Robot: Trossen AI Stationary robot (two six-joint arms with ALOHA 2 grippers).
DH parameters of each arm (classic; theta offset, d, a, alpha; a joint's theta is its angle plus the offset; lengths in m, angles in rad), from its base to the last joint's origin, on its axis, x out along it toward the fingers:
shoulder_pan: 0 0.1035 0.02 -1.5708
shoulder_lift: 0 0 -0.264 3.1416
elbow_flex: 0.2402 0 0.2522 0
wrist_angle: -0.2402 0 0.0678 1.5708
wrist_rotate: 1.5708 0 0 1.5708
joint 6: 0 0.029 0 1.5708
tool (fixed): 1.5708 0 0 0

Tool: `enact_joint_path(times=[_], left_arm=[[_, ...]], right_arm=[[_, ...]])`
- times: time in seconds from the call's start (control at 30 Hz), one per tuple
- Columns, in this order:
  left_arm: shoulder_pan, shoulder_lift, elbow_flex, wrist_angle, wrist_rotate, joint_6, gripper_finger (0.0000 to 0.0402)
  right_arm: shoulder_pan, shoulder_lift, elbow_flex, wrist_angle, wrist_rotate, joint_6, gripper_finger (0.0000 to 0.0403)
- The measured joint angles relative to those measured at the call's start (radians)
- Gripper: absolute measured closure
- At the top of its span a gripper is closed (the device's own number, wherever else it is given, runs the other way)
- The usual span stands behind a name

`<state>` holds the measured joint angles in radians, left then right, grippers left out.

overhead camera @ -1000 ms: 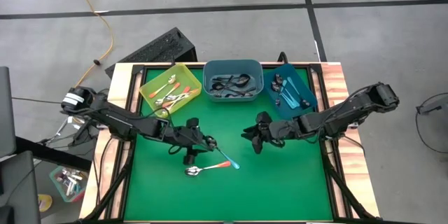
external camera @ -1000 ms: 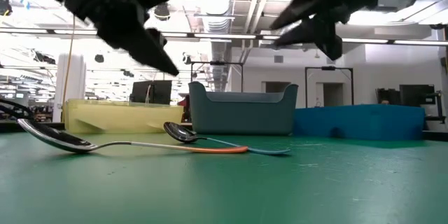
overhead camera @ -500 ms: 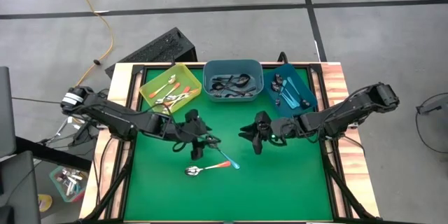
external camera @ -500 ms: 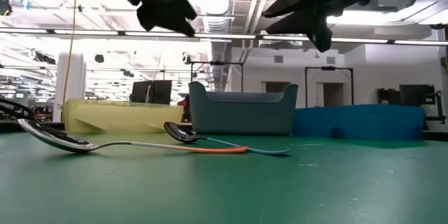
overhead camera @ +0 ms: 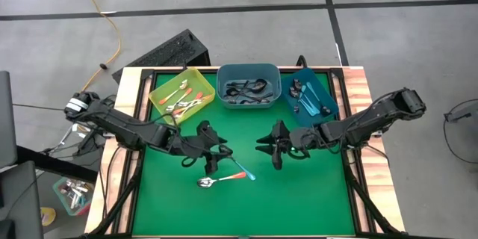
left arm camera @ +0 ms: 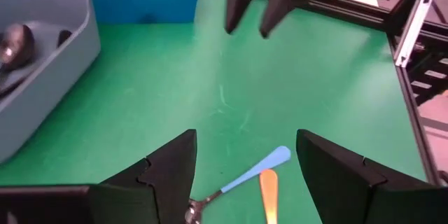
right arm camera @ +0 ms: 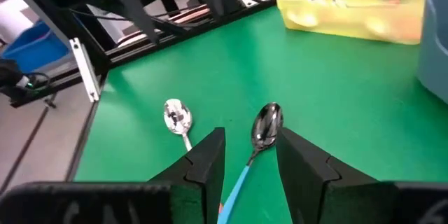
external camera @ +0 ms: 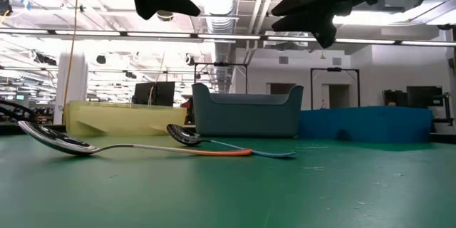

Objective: Sort silverware by color (type)
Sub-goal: Put the blue spoon into the blue bin

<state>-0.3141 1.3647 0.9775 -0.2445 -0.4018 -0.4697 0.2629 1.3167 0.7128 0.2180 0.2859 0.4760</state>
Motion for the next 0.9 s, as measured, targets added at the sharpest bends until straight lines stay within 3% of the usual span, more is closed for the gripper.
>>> enact_joint_path(times=[0.37,0.9], left_arm=[[-0.026,0.004,0.0,-0.086,-0.014,-0.126,0.0173],[0.043,0.012,0.0,-0.234,-0.006,-0.19,0.0173]], right_arm=[[-0.006,0.0,0.0,-0.048,0.001,-0.009,0.0262],[-0.025,0.0,0.0,-0.176,0.02,-0.006,0.0262]])
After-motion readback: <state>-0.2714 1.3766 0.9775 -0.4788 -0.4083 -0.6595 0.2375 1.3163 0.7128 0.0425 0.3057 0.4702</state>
